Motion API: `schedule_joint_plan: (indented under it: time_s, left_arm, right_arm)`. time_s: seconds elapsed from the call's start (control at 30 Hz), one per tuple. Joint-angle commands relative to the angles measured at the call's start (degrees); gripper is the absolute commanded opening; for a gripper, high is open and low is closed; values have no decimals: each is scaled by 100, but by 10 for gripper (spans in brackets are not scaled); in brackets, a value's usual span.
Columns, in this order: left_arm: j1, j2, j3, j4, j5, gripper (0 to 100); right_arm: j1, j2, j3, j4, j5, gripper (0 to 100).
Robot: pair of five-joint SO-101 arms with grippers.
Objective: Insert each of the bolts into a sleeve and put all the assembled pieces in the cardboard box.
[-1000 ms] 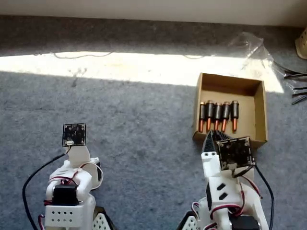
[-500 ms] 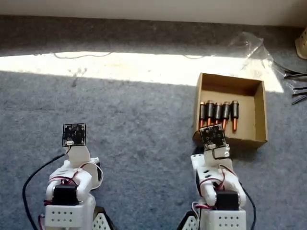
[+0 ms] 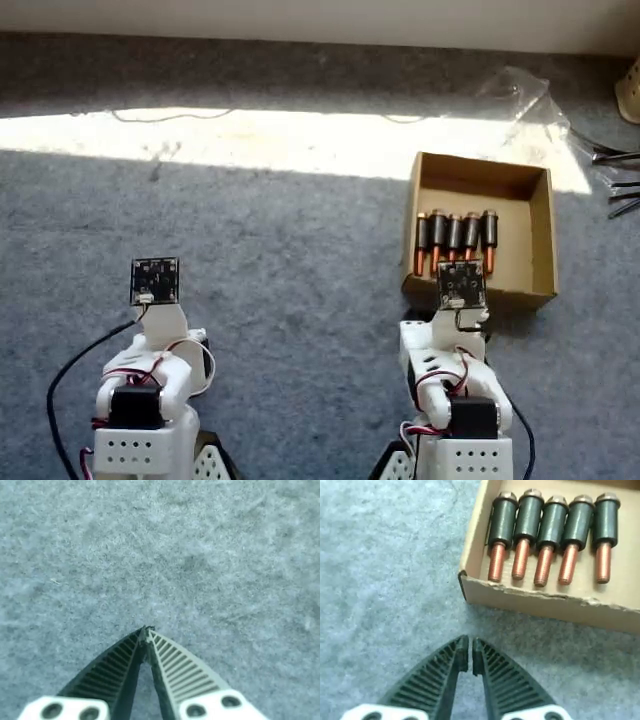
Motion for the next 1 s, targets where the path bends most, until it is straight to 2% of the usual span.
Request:
schedule_joint_plan:
  time_s: [0.0, 0.4, 0.67, 0.83, 0.97]
  left_arm:
    - [-57, -13, 127, 35, 26, 6]
    - [-31, -13, 127, 35, 26, 6]
    - [-13, -13, 127, 35, 26, 6]
    - [418, -13, 127, 44, 26, 6]
    - [479, -13, 127, 44, 26, 6]
  right_arm:
    - [-31, -57, 673, 426, -79, 10]
    - [-4, -48, 681, 971, -44, 10]
    - [13, -57, 681, 980, -79, 5]
    - [13, -57, 681, 980, -88, 5]
    - [22, -57, 673, 980, -88, 5]
